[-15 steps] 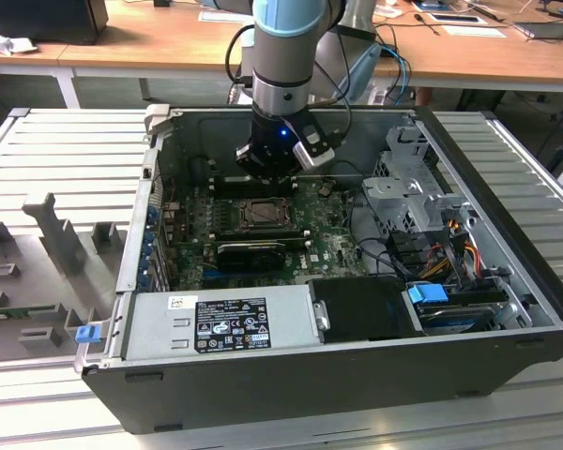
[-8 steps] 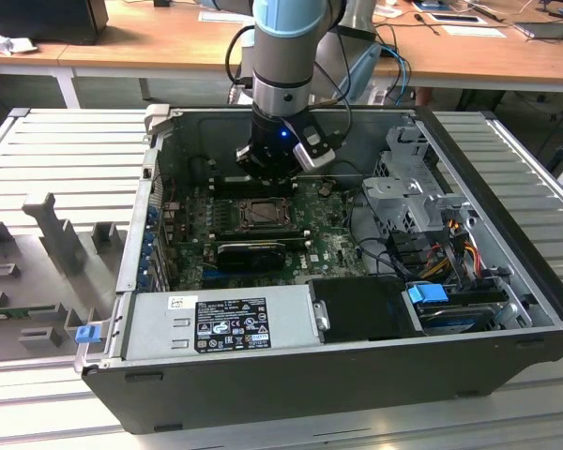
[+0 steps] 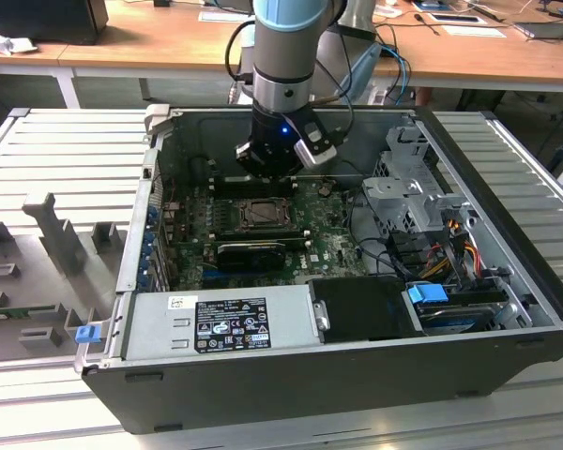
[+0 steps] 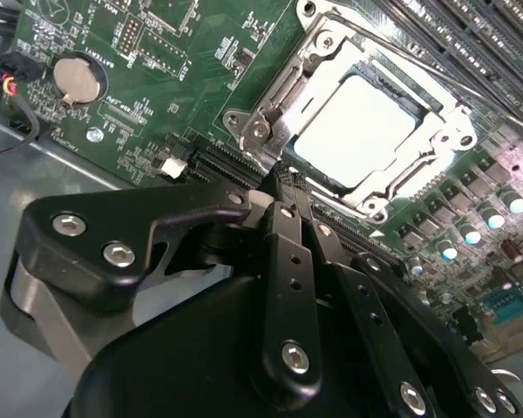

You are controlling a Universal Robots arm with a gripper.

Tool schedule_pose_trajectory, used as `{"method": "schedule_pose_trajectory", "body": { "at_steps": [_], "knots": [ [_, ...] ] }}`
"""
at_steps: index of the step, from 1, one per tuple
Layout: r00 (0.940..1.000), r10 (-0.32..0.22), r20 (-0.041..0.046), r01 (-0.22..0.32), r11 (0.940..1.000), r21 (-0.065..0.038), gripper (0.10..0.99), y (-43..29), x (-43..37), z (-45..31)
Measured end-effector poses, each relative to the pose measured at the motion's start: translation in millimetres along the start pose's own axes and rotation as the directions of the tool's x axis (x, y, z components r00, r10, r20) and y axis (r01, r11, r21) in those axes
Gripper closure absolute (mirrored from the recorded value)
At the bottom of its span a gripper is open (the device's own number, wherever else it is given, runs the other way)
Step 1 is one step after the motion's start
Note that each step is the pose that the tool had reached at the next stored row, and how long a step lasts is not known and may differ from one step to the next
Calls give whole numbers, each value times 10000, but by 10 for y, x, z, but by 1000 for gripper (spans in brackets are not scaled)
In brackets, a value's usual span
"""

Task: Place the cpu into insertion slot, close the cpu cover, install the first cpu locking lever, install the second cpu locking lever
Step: 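Install the second cpu locking lever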

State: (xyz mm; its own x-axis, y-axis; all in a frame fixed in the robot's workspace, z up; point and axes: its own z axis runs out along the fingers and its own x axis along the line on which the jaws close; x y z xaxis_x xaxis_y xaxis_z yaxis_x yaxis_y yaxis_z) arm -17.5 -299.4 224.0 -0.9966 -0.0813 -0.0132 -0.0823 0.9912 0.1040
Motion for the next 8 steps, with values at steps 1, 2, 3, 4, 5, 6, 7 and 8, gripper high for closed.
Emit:
{"method": "schedule_pose_trajectory", "body": {
  "at_steps": [1, 2, 3, 4, 5, 6, 7, 8],
  "knots": [
    [10000, -1, 0, 1, 10000, -1, 980, 2, 0, -17],
    [10000, -1, 1, 1, 10000, -3, 980, -1, 0, -17],
    [10000, -3, 0, 3, 10000, -2, 980, -6, 0, -18],
    [10000, 0, -1, 0, 10000, 0, 980, -19, 2, -20],
    [10000, 0, -1, 0, 10000, 0, 980, -39, 3, -22],
    [10000, 0, -1, 0, 10000, 0, 980, -77, 6, -25],
    [10000, -1, 0, 1, 10000, -1, 980, -100, 8, -28],
    [10000, 0, -2, 0, 10000, 2, 980, -109, 9, -41]
  ]
}}
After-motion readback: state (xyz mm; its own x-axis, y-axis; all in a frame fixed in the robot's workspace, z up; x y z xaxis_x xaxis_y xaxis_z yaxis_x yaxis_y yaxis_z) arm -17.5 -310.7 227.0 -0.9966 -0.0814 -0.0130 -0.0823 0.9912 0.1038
